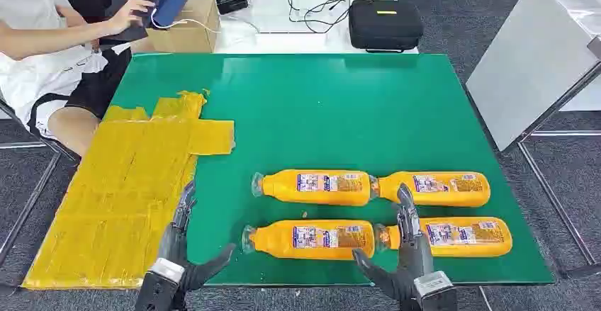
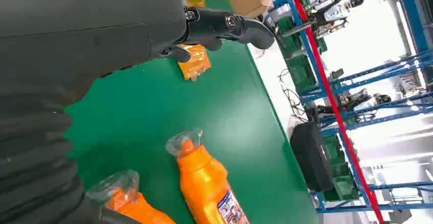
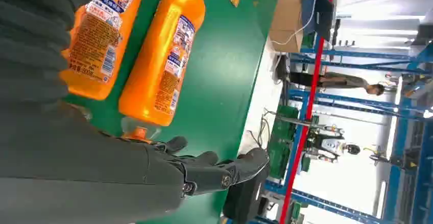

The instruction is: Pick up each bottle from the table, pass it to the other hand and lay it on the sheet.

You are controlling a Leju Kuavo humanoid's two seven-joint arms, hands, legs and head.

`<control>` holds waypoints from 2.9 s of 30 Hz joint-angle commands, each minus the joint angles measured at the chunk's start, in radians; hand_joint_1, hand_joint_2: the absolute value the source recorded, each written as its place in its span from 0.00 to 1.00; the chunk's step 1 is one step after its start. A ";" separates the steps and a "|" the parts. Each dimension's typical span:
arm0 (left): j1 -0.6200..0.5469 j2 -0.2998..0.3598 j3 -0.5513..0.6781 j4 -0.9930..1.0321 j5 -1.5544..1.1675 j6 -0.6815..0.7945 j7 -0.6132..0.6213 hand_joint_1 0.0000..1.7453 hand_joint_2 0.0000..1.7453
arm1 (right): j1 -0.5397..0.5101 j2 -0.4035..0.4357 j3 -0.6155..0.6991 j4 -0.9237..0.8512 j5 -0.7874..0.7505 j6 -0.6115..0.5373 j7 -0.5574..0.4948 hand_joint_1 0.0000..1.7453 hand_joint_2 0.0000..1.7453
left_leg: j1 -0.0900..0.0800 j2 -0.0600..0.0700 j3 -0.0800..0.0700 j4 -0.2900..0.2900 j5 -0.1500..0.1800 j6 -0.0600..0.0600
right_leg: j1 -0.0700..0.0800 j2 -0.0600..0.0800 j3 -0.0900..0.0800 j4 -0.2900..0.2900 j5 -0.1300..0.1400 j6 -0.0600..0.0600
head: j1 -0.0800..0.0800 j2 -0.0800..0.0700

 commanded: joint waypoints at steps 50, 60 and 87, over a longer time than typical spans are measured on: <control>-0.121 -0.003 0.032 0.035 0.179 -0.008 -0.005 0.00 1.00 | -0.180 0.018 0.006 0.053 0.122 -0.220 -0.056 0.00 1.00 | 0.000 0.003 0.002 0.000 0.003 -0.001 | 0.001 0.000 0.003 -0.001 0.002 -0.002 | 0.000 0.000; -0.119 -0.008 0.042 0.030 0.169 -0.023 0.006 0.00 1.00 | -0.226 -0.025 0.026 0.095 0.350 -0.297 0.032 0.00 1.00 | 0.000 0.004 0.002 0.000 0.003 -0.001 | 0.001 0.001 0.002 -0.001 0.003 -0.002 | 0.000 0.000; -0.166 -0.035 0.008 0.059 0.124 -0.143 0.056 0.00 1.00 | -0.618 -0.121 0.279 0.604 0.887 -0.084 0.324 0.00 1.00 | 0.000 0.003 0.002 0.000 0.004 0.000 | 0.000 0.002 0.002 -0.001 0.005 0.000 | 0.000 0.000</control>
